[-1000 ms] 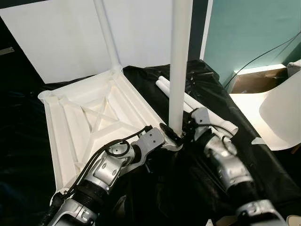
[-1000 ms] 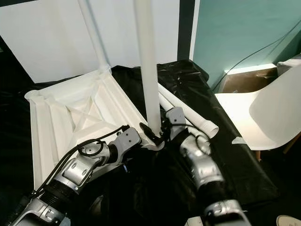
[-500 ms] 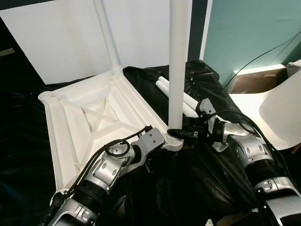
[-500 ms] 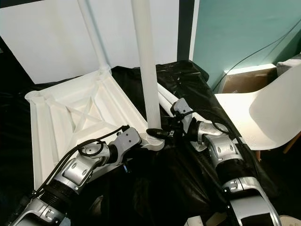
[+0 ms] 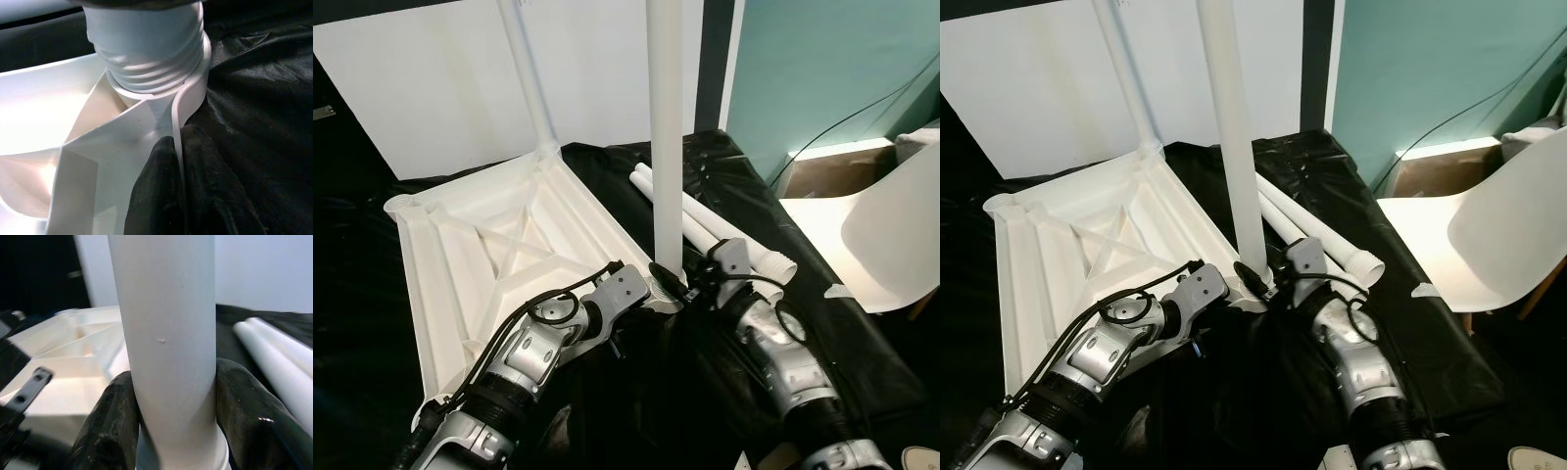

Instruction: Building children table

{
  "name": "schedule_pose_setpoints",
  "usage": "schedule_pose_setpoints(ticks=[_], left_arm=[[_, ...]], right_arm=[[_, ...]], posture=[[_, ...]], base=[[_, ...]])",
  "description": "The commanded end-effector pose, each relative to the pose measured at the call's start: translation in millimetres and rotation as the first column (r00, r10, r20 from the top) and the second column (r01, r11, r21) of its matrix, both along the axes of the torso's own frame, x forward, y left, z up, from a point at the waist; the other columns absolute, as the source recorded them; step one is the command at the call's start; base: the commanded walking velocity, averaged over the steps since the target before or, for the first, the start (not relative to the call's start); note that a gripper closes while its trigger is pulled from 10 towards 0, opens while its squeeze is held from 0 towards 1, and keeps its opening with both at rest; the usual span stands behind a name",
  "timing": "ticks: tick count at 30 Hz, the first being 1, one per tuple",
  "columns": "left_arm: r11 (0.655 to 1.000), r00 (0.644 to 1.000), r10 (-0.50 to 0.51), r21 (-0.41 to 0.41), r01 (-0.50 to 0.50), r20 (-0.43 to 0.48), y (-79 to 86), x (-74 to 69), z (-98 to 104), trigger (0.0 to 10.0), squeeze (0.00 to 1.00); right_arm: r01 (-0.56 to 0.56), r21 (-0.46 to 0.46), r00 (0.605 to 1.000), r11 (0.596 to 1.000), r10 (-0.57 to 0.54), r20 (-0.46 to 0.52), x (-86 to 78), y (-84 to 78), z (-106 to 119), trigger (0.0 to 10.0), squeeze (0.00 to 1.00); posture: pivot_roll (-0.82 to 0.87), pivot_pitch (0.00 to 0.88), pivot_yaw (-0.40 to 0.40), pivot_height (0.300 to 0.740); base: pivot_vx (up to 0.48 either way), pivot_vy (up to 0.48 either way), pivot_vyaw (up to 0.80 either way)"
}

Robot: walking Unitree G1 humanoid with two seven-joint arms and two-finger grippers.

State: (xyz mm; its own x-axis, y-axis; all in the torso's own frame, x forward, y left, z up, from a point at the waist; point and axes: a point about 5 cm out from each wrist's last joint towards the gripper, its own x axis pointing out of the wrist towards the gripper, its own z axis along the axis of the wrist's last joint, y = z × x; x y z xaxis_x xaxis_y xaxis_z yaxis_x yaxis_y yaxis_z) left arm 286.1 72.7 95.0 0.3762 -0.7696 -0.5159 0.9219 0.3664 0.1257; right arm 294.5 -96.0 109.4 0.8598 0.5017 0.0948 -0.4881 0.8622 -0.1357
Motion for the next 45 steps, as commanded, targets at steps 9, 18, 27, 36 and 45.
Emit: schedule_pose_setpoints(ticks=[9,18,27,36,45], left_arm=[[0.996,0.986,-0.079,0.025,0.083,-0.145,-2.3,-22.4,-27.4,10.0,0.0],[0.997,0.986,-0.069,0.023,0.074,-0.152,-1.5,-24.4,-30.8,10.0,0.0],[0.997,0.987,-0.07,0.015,0.073,-0.146,-5.2,-21.9,-29.2,10.0,0.0],[0.998,0.987,-0.063,0.01,0.066,-0.146,-5.3,-21.4,-28.4,10.0,0.0],[0.998,0.987,-0.062,0.01,0.064,-0.146,-4.9,-21.4,-28.5,10.0,0.0]], right_arm=[[0.237,-0.069,0.968,0.969,-0.242,-0.07,1.0,-32.0,-20.1,0.0,0.0],[0.011,-0.035,0.995,0.999,-0.014,-0.103,5.4,-19.4,-16.3,10.0,1.0],[-0.27,-0.084,0.96,0.959,0.261,-0.106,27.1,-27.0,9.9,10.0,0.0],[-0.384,-0.183,0.923,0.905,0.371,-0.102,36.5,-37.3,22.1,10.0,0.0],[-0.474,-0.191,0.88,0.859,0.454,-0.143,33.1,-37.8,20.0,0.0,0.0]], posture=[[0.06,0.0,0.047,0.74],[0.06,0.0,0.044,0.74],[0.05,0.0,0.048,0.74],[0.05,0.0,0.045,0.74],[0.05,0.0,0.045,0.74]], base=[[0.0,0.0,0.0],[0.0,0.0,0.0],[0.0,0.0,0.0],[0.0,0.0,0.0],[0.0,0.0,0.0]])
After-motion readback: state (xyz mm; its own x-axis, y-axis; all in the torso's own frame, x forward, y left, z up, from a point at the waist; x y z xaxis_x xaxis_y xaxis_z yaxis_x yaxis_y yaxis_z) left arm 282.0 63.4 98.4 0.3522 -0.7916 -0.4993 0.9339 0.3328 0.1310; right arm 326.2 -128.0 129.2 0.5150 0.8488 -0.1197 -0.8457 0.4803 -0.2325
